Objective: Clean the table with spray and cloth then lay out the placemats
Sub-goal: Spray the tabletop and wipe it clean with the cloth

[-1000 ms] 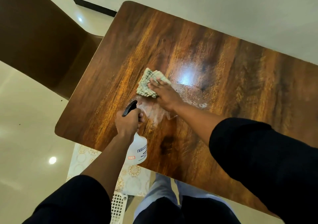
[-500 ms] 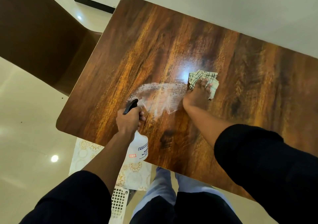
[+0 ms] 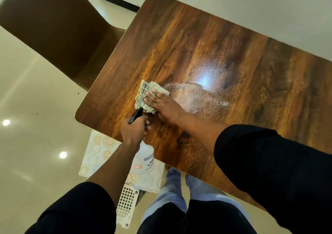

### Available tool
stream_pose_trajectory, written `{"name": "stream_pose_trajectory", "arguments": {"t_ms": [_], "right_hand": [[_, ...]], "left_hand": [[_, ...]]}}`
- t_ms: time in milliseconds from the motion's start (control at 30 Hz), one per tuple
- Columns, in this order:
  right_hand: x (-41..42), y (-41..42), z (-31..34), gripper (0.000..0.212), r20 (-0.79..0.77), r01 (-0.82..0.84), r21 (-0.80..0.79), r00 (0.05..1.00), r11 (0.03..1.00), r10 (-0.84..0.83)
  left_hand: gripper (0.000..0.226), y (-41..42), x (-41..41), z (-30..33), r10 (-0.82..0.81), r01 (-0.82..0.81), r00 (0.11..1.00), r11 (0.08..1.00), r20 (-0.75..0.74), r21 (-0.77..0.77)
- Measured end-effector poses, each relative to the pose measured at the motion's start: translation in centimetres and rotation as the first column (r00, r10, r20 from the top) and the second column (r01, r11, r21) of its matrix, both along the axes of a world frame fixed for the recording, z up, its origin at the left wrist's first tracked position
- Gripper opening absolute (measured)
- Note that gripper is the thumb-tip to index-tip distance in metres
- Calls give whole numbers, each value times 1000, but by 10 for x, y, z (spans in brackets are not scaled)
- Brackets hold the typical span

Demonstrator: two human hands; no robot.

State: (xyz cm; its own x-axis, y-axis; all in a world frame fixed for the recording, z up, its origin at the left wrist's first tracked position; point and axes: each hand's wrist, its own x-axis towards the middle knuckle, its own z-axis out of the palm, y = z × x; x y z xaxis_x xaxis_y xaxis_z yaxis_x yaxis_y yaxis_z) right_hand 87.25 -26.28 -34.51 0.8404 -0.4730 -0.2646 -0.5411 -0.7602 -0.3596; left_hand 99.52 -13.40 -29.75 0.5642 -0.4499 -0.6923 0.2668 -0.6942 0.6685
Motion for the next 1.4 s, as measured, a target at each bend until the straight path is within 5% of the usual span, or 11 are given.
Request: {"name": "stream_pose_trajectory", "arguments": {"t_ms": [200, 433, 667, 800, 933, 1100, 1267, 1400], "right_hand": [[-22, -19, 0, 89, 61, -136, 41, 989, 990, 134], [-82, -100, 17, 71, -21, 460, 76, 888, 885, -460], [-109, -114, 8, 65, -83, 696, 26, 717, 718, -692], [-73, -76, 5, 68, -33, 537, 21, 844, 844, -536], [-40, -10, 11, 75, 73, 184, 101, 979, 978, -192], [-52, 44, -1, 75, 65, -237, 66, 970, 969, 233], [-64, 13, 2, 83, 84, -248, 83, 967, 965, 241], [-83, -37, 10, 77, 19, 80, 126, 996, 989, -83]], "left_hand": [[23, 3, -7, 12, -27, 27, 999, 1000, 32, 6], [20, 7, -21, 11, 9, -7, 998, 1000, 66, -19], [22, 19, -47, 14, 26, -27, 996, 1000, 91, 5], [24, 26, -58, 17, 58, -57, 994, 998, 88, -12], [23, 33, -68, 19, 91, -91, 993, 996, 77, -5], [22, 40, -78, 21, 112, -114, 991, 993, 77, 17], [19, 44, -83, 21, 144, -146, 986, 989, 79, 16], [21, 46, -90, 21, 121, -122, 988, 992, 94, 13]]}}
